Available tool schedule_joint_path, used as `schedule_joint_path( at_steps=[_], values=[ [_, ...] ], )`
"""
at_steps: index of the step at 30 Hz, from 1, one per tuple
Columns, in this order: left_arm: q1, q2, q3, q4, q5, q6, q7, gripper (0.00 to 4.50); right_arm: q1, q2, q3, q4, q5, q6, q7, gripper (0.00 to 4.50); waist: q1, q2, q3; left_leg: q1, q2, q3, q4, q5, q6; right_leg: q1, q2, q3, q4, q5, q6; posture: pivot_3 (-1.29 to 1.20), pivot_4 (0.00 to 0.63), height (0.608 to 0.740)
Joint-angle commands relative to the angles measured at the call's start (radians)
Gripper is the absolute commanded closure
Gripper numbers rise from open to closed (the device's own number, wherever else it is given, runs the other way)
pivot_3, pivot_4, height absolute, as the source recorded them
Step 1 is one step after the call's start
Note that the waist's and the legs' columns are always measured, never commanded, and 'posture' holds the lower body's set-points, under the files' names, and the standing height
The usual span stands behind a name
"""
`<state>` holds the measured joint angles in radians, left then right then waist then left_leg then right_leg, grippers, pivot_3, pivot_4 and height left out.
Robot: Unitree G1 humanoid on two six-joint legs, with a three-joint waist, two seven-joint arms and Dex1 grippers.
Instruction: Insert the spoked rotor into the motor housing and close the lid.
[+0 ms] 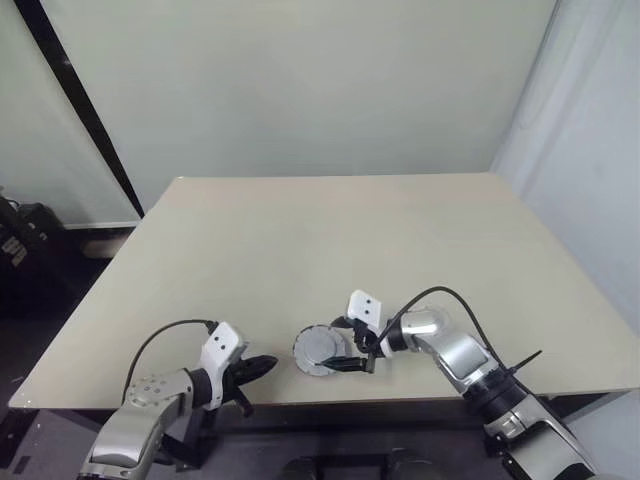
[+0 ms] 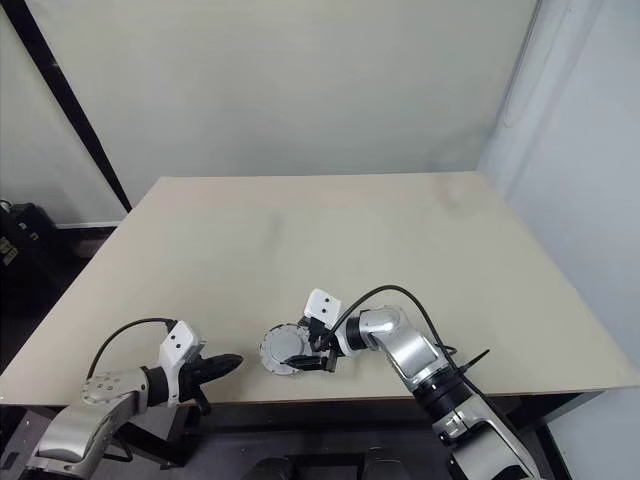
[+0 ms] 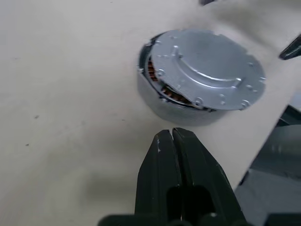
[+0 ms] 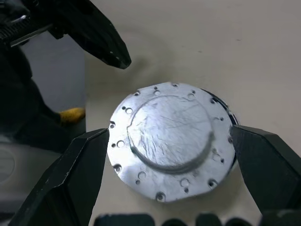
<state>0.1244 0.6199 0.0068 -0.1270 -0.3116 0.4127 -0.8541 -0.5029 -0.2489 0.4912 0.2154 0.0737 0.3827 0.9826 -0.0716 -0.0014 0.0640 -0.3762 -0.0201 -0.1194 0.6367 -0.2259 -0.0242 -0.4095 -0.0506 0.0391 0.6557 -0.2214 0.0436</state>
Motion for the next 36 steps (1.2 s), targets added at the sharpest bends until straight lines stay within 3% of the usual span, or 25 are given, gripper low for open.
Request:
schedule_joint_path(
  at_steps=[1, 20, 25, 36],
  values=[
    [0.004, 0.008, 0.013, -0.019, -0.011, -0.018, -0.013, 4.50, -0.033, 0.018, 0.004, 0.033, -0.017, -0.055, 0.009, 0.04, 0.000, 0.000, 0.000, 0.000, 0.000, 0.000, 0.000, 0.000, 0.000, 0.000, 0.000, 0.000, 0.000, 0.000, 0.000, 0.00, 0.000, 0.740],
    [0.041, 0.012, 0.039, -0.062, -0.032, 0.000, -0.008, 4.50, -0.063, 0.084, -0.009, 0.199, -0.088, -0.145, -0.022, 0.04, 0.000, 0.000, 0.000, 0.001, 0.000, 0.000, 0.000, 0.000, 0.000, 0.000, 0.000, 0.000, 0.001, 0.000, 0.000, 0.00, 0.000, 0.740],
    [0.038, 0.011, 0.039, -0.059, -0.030, 0.004, 0.000, 4.50, -0.054, 0.108, -0.024, 0.179, -0.075, -0.104, -0.048, 1.26, 0.000, 0.000, 0.000, 0.001, 0.000, 0.000, 0.001, 0.000, 0.000, 0.000, 0.000, 0.000, 0.001, 0.000, 0.000, 0.00, 0.000, 0.740],
    [0.004, -0.010, 0.068, -0.049, -0.046, 0.067, 0.064, 4.50, -0.038, 0.127, -0.016, 0.135, -0.097, -0.051, -0.098, 1.33, 0.000, 0.000, 0.000, 0.001, 0.000, -0.001, 0.001, 0.000, 0.000, 0.000, 0.001, 0.000, 0.002, 0.000, 0.000, 0.00, 0.000, 0.740]
  ],
)
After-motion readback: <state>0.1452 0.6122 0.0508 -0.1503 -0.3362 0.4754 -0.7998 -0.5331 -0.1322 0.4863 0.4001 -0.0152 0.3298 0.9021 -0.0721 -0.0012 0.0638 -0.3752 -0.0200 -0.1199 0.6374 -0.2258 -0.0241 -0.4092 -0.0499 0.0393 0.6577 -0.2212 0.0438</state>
